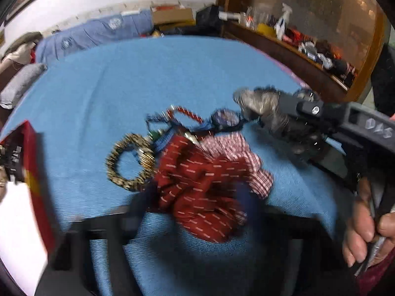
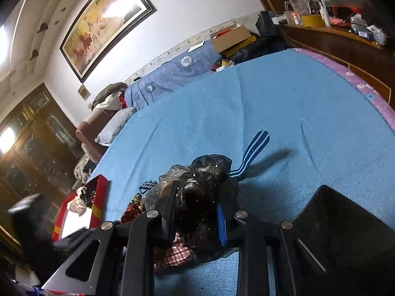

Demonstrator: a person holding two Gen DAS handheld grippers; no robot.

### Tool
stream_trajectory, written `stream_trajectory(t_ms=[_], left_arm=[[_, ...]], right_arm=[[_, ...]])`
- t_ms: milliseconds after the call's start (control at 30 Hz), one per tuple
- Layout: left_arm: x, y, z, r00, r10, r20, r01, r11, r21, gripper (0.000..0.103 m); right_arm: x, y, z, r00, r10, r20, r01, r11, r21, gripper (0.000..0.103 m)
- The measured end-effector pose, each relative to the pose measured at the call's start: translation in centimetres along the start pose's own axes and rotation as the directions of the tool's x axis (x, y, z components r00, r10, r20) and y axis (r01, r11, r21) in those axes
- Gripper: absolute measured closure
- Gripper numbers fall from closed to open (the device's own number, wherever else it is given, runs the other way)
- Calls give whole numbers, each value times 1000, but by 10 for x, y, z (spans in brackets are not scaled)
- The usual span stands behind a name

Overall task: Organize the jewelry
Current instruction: 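Grasp the red polka-dot scrunchie with the left tool while the right tool grasps the black sheer scrunchie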

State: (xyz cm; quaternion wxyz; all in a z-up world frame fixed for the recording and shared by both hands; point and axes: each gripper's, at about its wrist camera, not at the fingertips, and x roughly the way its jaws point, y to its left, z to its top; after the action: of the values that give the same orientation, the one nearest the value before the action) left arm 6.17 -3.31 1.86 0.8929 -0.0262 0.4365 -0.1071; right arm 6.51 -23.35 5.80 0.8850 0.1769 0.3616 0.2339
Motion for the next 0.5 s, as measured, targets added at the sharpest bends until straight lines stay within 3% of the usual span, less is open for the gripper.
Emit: stream_trajectory(t_ms=[133,333,433,500], left_arm=[[-2,8,-1,1000,-9,24,9,1000,-13,84],[-17,14,-2,995,31,97,-30,999,-10,87],[-24,16,0,990,49,134,-48,999,-13,87],[-26,17,1,987,59,151,-57,998,-15,87]], right_arm=[[7,2,-2,999,18,-50,-18,1000,-1,75],[18,6,-6,994,-58,-97,55,998,-30,66],[26,5,-9,987,-74,-142,69,997,-39,47],[30,8,-12,983,-95,-155,85,994,-64,44]])
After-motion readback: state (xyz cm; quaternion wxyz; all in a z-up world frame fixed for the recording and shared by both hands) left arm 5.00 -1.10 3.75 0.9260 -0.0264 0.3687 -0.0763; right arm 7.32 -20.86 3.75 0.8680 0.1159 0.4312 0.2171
